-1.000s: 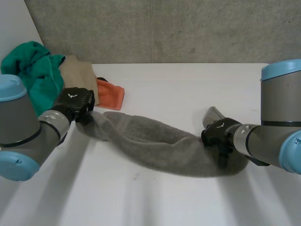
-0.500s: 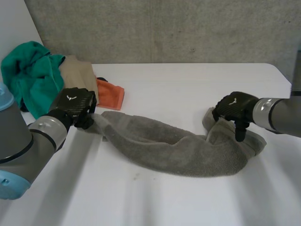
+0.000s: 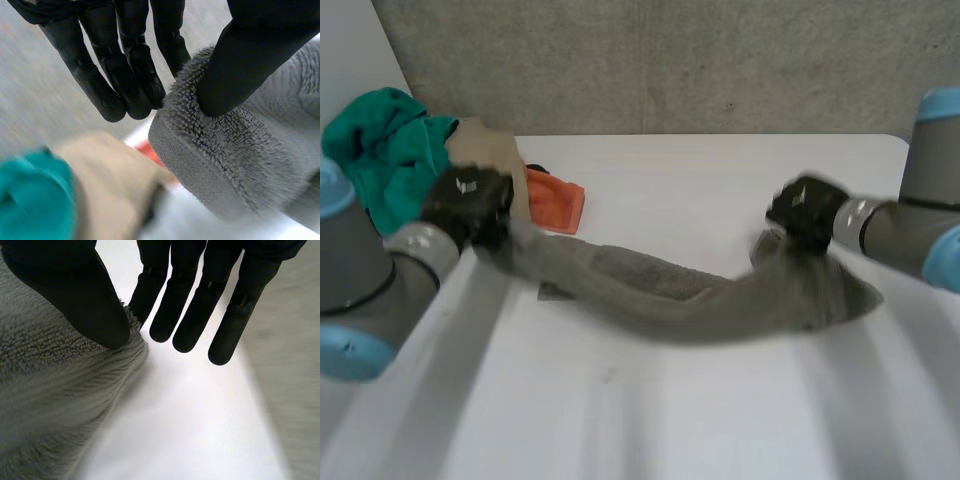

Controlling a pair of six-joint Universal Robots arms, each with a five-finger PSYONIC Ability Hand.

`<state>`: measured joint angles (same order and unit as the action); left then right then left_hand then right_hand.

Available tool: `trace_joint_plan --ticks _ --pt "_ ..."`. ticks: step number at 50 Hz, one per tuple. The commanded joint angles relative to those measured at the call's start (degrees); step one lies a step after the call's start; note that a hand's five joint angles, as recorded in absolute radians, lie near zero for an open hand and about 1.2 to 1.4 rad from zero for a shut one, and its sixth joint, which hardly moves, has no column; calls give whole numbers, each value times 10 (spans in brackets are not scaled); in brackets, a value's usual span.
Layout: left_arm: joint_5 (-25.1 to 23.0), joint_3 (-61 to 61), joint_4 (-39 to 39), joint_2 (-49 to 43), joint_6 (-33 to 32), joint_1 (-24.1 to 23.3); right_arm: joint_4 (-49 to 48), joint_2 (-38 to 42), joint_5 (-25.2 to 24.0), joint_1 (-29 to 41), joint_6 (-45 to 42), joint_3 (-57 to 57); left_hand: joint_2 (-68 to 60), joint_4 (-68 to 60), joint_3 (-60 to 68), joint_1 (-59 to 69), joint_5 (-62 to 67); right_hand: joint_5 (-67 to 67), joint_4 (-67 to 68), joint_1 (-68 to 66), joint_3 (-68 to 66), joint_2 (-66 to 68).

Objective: Fold the laundry.

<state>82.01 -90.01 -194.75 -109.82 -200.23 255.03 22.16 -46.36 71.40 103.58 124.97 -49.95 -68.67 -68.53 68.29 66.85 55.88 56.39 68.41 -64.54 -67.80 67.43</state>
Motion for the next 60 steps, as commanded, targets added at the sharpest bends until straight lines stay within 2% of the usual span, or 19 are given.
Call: trace_joint_plan --ticks 1,2,5,11,19,20,24,28,32,35,36,39,40,43,48,53,60 --pt "36 204 -76 -14 -20 -4 -175 -41 81 -11 173 151 -113 -115 117 131 141 136 116 -155 -122 126" --pt "54 251 -100 -14 -10 -4 -213 -56 107 -18 224 173 -113 -115 117 131 141 136 116 -155 -122 126" --pt "81 328 -132 -16 26 -9 -278 -87 140 -28 304 187 -113 -115 117 131 141 136 116 -155 -122 126" --pt "75 359 -119 -22 70 -15 -283 -119 126 -39 326 148 -113 -115 117 131 141 136 116 -155 -122 126" --pt "68 190 -117 -14 71 -2 -255 -128 62 -53 319 -10 -113 -115 117 131 141 136 116 -155 -122 126" --pt "61 129 -127 -17 73 0 -252 -130 49 -59 315 -56 -113 -115 117 131 141 136 116 -155 -122 126" --pt "40 22 -144 -27 71 -2 -257 -122 6 -74 286 -201 -113 -115 117 131 141 136 116 -155 -122 126" --pt "5 -59 -178 -54 68 -8 -265 -96 -17 -87 239 -291 -113 -115 117 131 141 136 116 -155 -122 126" --pt "-12 -101 -207 -65 52 -9 -257 -87 -21 -96 196 -328 -113 -115 117 131 141 136 116 -155 -122 126" --pt "-13 -111 -208 -61 40 -7 -242 -92 -20 -99 183 -333 -113 -115 117 131 141 131 111 -149 -117 121" --pt "-13 -114 -203 -54 35 -7 -227 -99 -18 -101 181 -330 -113 -115 117 131 141 31 11 -49 -17 21" --pt "-13 -117 -187 -32 31 -6 -199 -116 -16 -102 181 -318 -113 -115 117 131 141 -86 -106 67 100 -96" --pt "-14 -117 -182 -27 31 -6 -178 -130 -16 -102 183 -307 -113 -115 117 131 141 -178 -198 159 192 -188" --pt "-16 -118 -165 -9 32 -7 -132 -155 -16 -102 185 -275 -113 -115 117 131 141 -283 -303 264 297 -293" --pt "-16 -118 -150 3 32 -9 -61 -139 -21 -96 173 -213 -113 -115 117 131 141 -335 -355 317 349 -345" --pt "-13 -118 -144 5 35 -12 8 -88 -21 -96 108 -140 -113 -115 117 131 141 -342 -362 323 356 -352" --pt "-13 -115 -144 3 36 -14 53 -23 -28 -99 37 -70 -113 -115 117 131 141 -339 -359 320 353 -349"
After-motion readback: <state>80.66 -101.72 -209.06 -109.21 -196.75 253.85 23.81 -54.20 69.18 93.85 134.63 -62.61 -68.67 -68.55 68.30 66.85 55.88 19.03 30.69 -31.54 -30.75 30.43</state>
